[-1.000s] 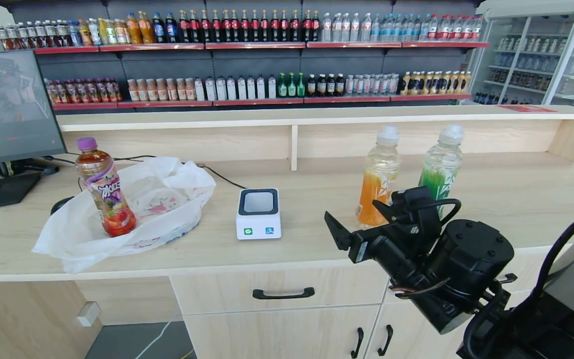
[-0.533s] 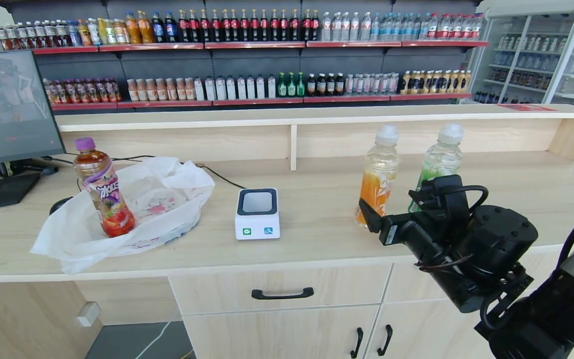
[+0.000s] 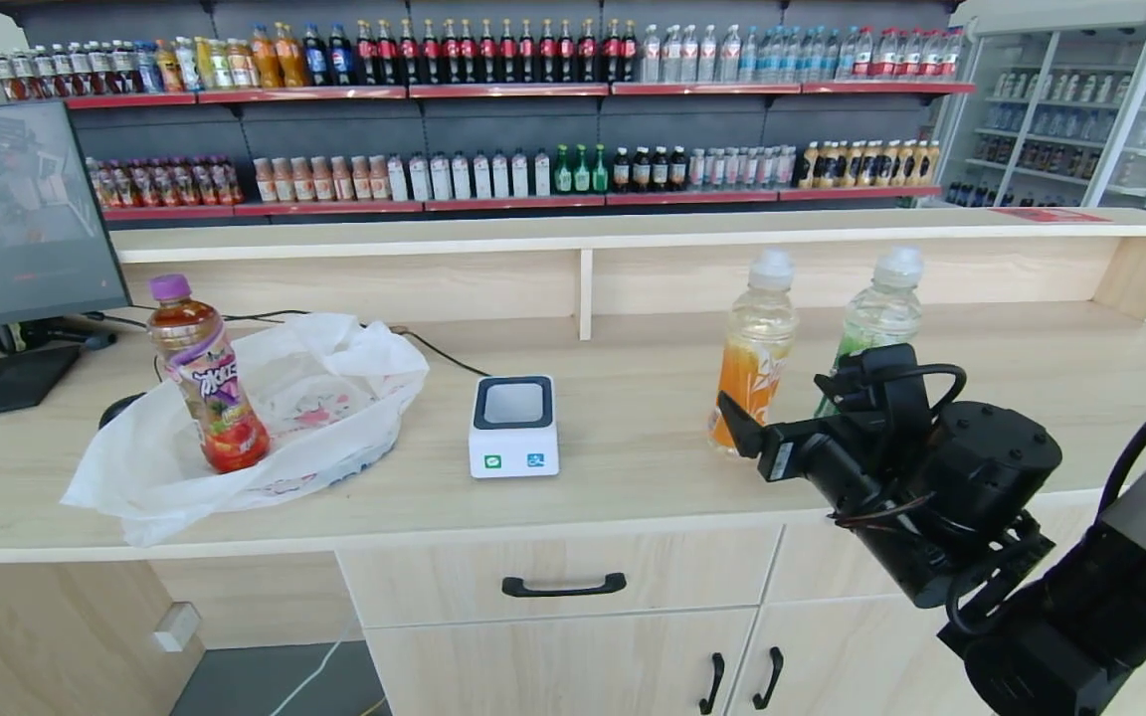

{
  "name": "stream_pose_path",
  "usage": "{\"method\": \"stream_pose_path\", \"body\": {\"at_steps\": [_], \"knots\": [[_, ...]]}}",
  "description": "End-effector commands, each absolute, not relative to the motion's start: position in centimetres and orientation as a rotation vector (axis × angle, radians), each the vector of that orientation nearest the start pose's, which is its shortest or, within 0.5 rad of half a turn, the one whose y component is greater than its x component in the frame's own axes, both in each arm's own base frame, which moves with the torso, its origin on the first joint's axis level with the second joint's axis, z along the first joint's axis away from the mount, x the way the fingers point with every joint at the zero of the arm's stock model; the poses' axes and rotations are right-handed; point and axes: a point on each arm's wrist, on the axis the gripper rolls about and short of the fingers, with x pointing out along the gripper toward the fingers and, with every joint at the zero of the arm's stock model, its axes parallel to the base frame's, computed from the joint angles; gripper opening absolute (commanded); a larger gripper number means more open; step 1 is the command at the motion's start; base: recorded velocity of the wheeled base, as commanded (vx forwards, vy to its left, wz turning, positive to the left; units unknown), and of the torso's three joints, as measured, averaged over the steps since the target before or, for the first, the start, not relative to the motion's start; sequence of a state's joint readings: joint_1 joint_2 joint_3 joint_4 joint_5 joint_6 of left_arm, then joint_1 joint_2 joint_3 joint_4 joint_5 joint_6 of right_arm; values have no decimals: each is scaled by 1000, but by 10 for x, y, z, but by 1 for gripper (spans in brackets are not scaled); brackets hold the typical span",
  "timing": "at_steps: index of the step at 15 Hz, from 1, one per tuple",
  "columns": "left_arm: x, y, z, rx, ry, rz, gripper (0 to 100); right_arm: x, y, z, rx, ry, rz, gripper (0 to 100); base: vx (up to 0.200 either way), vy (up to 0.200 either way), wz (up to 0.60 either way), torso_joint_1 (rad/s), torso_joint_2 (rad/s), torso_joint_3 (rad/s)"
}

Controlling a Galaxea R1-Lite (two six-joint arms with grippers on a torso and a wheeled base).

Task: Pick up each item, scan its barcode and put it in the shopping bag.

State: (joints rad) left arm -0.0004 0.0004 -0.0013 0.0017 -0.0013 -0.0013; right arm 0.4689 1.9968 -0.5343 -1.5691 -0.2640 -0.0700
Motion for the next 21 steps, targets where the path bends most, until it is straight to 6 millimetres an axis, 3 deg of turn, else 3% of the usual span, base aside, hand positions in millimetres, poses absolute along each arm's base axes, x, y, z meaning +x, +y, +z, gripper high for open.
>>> {"method": "stream_pose_path", "body": {"at_steps": [1,16,21], "knots": [[-23,0,76,-2,0,0,100,295,143,116,-8,-113,200,100,0,0,0,0,0,0],[-23,0,75,0,2,0,100,343,155,93,36,-131,231,100,0,0,0,0,0,0],[-23,0,75,-2,2,-2,100,359,149,99,29,-179,263,100,0,0,0,0,0,0]]}}
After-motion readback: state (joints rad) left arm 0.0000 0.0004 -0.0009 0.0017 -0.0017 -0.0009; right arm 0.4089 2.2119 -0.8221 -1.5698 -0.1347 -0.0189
